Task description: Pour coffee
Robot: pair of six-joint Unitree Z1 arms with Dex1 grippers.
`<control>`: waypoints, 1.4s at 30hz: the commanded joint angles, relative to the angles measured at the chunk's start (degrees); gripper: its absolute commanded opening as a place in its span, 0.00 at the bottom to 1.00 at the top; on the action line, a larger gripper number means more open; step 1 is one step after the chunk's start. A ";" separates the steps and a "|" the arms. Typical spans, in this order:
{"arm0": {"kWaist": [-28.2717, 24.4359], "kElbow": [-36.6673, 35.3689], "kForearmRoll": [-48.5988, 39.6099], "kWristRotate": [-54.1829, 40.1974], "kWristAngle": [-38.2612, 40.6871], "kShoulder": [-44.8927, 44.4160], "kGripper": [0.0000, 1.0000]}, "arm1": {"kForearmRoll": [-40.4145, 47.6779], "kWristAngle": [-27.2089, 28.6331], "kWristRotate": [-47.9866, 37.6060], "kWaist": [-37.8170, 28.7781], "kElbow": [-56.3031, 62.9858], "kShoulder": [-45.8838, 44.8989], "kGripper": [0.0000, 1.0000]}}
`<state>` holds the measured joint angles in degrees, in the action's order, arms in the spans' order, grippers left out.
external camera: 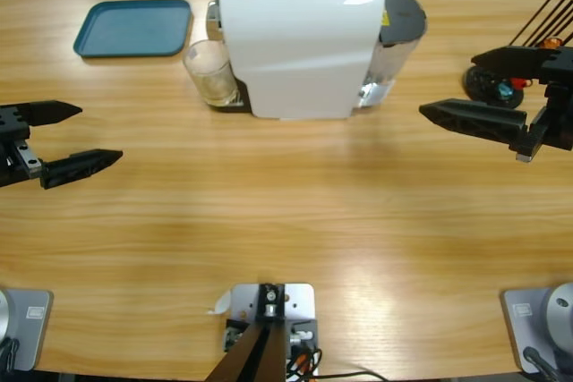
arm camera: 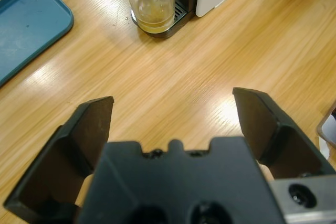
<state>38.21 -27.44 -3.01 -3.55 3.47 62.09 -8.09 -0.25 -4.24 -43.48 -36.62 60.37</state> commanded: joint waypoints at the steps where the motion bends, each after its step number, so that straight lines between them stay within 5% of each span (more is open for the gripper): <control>1: 0.82 1.86 0.55 1.00 -0.39 1.37 1.00 | 0.00 1.13 0.02 -0.64 1.90 -0.74 1.00; 42: 1.78 -1.99 0.82 0.75 1.58 4.18 0.98 | 0.16 1.41 -0.33 -0.64 2.08 0.37 1.00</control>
<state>39.47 -27.42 -3.00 -2.79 3.47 62.35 -8.06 0.30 -4.26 -43.48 -36.61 60.42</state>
